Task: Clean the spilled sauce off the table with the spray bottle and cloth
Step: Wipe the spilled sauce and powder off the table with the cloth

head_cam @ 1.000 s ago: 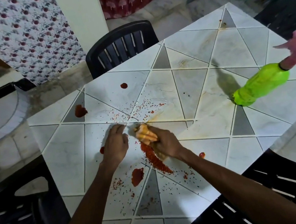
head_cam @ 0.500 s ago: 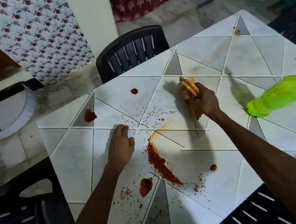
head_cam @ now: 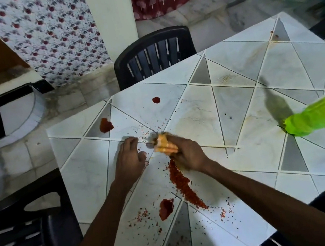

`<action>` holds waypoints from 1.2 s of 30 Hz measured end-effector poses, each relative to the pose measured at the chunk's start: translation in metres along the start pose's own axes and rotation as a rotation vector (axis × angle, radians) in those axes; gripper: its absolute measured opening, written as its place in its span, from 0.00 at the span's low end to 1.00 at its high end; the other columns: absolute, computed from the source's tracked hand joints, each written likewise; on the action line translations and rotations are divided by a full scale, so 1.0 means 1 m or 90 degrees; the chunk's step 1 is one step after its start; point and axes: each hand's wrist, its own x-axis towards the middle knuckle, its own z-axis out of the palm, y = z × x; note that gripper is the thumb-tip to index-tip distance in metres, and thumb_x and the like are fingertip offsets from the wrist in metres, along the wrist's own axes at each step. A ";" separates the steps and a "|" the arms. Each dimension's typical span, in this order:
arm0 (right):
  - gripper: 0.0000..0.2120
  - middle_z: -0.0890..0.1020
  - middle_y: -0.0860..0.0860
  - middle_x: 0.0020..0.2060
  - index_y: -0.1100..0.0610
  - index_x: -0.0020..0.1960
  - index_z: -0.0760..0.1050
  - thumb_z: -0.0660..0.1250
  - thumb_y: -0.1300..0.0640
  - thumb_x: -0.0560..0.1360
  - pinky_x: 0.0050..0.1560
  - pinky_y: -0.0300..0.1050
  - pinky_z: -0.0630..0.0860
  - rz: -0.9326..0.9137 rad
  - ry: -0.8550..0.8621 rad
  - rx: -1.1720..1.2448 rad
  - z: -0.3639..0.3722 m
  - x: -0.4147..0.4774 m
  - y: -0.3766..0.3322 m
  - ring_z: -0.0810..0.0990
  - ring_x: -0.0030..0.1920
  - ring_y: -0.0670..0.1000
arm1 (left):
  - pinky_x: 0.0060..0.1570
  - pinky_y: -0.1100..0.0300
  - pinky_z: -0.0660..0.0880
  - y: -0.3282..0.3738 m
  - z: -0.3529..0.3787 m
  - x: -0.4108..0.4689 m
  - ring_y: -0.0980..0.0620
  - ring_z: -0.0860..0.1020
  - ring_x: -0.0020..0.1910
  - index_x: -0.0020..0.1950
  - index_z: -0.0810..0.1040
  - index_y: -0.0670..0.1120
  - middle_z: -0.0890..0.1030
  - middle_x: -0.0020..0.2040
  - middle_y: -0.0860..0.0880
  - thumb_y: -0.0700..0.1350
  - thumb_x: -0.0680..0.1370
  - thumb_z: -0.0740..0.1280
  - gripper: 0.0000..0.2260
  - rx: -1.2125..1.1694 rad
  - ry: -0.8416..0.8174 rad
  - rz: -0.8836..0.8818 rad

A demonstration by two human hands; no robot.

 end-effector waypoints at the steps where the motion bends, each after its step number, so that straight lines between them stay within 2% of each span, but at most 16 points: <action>1: 0.25 0.82 0.55 0.64 0.51 0.72 0.73 0.72 0.59 0.75 0.56 0.51 0.79 -0.019 -0.018 -0.004 0.006 -0.007 0.000 0.81 0.60 0.61 | 0.65 0.46 0.70 -0.001 0.000 -0.001 0.42 0.70 0.67 0.69 0.71 0.38 0.72 0.68 0.40 0.47 0.78 0.61 0.22 -0.007 0.003 0.001; 3: 0.25 0.82 0.54 0.63 0.49 0.70 0.74 0.71 0.59 0.74 0.55 0.51 0.79 -0.042 -0.041 -0.007 0.008 -0.016 0.002 0.81 0.59 0.60 | 0.65 0.47 0.69 -0.002 -0.001 -0.002 0.42 0.69 0.68 0.70 0.71 0.38 0.72 0.69 0.40 0.48 0.79 0.59 0.22 -0.026 0.016 -0.001; 6: 0.24 0.83 0.52 0.61 0.51 0.68 0.77 0.65 0.48 0.73 0.53 0.46 0.78 -0.029 0.003 0.041 -0.014 -0.017 0.002 0.82 0.56 0.55 | 0.66 0.45 0.69 -0.007 -0.002 0.000 0.42 0.69 0.68 0.70 0.71 0.39 0.72 0.69 0.40 0.48 0.78 0.58 0.23 -0.047 0.029 -0.016; 7: 0.24 0.84 0.52 0.60 0.52 0.67 0.78 0.63 0.47 0.72 0.54 0.45 0.78 -0.009 0.029 0.073 -0.026 -0.013 0.002 0.82 0.55 0.53 | 0.66 0.45 0.69 -0.009 -0.003 0.000 0.42 0.68 0.68 0.70 0.71 0.39 0.72 0.69 0.41 0.49 0.79 0.58 0.23 -0.052 0.030 -0.020; 10: 0.21 0.85 0.48 0.48 0.45 0.57 0.77 0.61 0.60 0.68 0.48 0.46 0.76 -0.001 0.100 0.128 -0.067 0.021 0.013 0.82 0.47 0.51 | 0.69 0.46 0.65 -0.011 -0.005 0.005 0.41 0.67 0.70 0.72 0.70 0.40 0.71 0.71 0.40 0.51 0.79 0.58 0.24 -0.070 0.035 -0.030; 12: 0.20 0.83 0.46 0.43 0.44 0.52 0.75 0.59 0.62 0.66 0.44 0.46 0.75 0.004 0.137 0.119 -0.095 0.053 0.021 0.80 0.43 0.50 | 0.70 0.47 0.63 -0.013 -0.006 0.009 0.41 0.67 0.71 0.72 0.70 0.40 0.71 0.72 0.41 0.52 0.79 0.57 0.25 -0.075 0.043 -0.044; 15: 0.19 0.82 0.48 0.44 0.49 0.55 0.77 0.58 0.59 0.66 0.43 0.45 0.72 0.013 0.194 0.078 -0.129 0.105 0.026 0.79 0.44 0.53 | 0.69 0.47 0.64 -0.018 -0.004 0.017 0.42 0.68 0.70 0.71 0.71 0.41 0.72 0.71 0.42 0.53 0.80 0.61 0.23 -0.069 0.045 -0.039; 17: 0.20 0.81 0.49 0.46 0.53 0.57 0.77 0.58 0.56 0.68 0.44 0.46 0.71 0.056 0.228 0.023 -0.146 0.141 0.027 0.77 0.45 0.54 | 0.68 0.47 0.66 -0.021 -0.001 0.020 0.41 0.70 0.69 0.70 0.71 0.40 0.73 0.69 0.41 0.50 0.79 0.66 0.23 -0.049 0.043 -0.025; 19: 0.19 0.83 0.53 0.51 0.53 0.61 0.76 0.60 0.54 0.71 0.47 0.49 0.73 0.110 0.241 -0.040 -0.156 0.171 0.036 0.80 0.50 0.59 | 0.68 0.48 0.68 -0.021 0.001 0.022 0.41 0.71 0.69 0.70 0.72 0.40 0.74 0.69 0.40 0.49 0.77 0.69 0.24 -0.034 0.036 -0.032; 21: 0.16 0.83 0.57 0.55 0.51 0.61 0.75 0.61 0.56 0.74 0.49 0.49 0.72 0.158 0.212 -0.060 -0.158 0.192 0.047 0.80 0.55 0.63 | 0.68 0.49 0.68 -0.022 0.003 0.022 0.42 0.70 0.69 0.70 0.72 0.40 0.73 0.69 0.41 0.49 0.77 0.70 0.24 -0.026 0.036 -0.037; 23: 0.14 0.83 0.58 0.54 0.52 0.58 0.75 0.61 0.54 0.73 0.50 0.49 0.72 0.173 0.152 -0.037 -0.153 0.200 0.049 0.80 0.55 0.63 | 0.68 0.48 0.68 -0.025 0.007 0.022 0.42 0.70 0.69 0.70 0.72 0.40 0.73 0.70 0.41 0.50 0.77 0.70 0.24 -0.023 0.032 -0.035; 26: 0.24 0.83 0.56 0.54 0.54 0.59 0.77 0.57 0.50 0.67 0.55 0.47 0.75 0.135 0.082 0.041 -0.133 0.190 0.035 0.79 0.53 0.57 | 0.68 0.47 0.68 -0.026 0.008 0.021 0.41 0.70 0.69 0.70 0.71 0.41 0.73 0.70 0.41 0.50 0.77 0.69 0.25 -0.024 0.034 -0.036; 28: 0.28 0.82 0.51 0.54 0.56 0.63 0.77 0.56 0.54 0.65 0.56 0.46 0.74 0.104 0.028 0.065 -0.111 0.179 0.029 0.78 0.54 0.52 | 0.68 0.47 0.68 -0.027 0.007 0.021 0.42 0.70 0.69 0.70 0.71 0.41 0.73 0.70 0.41 0.50 0.77 0.69 0.24 -0.028 0.033 -0.034; 30: 0.30 0.81 0.49 0.55 0.55 0.66 0.76 0.58 0.59 0.64 0.60 0.51 0.76 0.087 -0.032 0.061 -0.089 0.161 0.025 0.79 0.56 0.52 | 0.68 0.47 0.69 -0.027 0.006 0.021 0.42 0.70 0.69 0.70 0.71 0.41 0.72 0.70 0.42 0.50 0.77 0.69 0.24 -0.035 0.029 -0.036; 33: 0.30 0.81 0.54 0.62 0.52 0.71 0.74 0.63 0.67 0.71 0.62 0.54 0.76 0.023 -0.107 0.034 -0.057 0.122 0.015 0.80 0.60 0.57 | 0.67 0.48 0.69 -0.028 0.003 0.022 0.43 0.70 0.69 0.70 0.72 0.41 0.72 0.70 0.42 0.50 0.77 0.69 0.23 -0.039 0.030 -0.035; 36: 0.22 0.82 0.51 0.61 0.48 0.67 0.76 0.65 0.58 0.74 0.58 0.50 0.77 -0.064 -0.159 0.038 -0.030 0.079 0.007 0.80 0.58 0.52 | 0.66 0.50 0.69 -0.027 0.001 0.022 0.42 0.70 0.68 0.69 0.73 0.40 0.73 0.69 0.41 0.50 0.78 0.69 0.23 -0.045 0.030 -0.024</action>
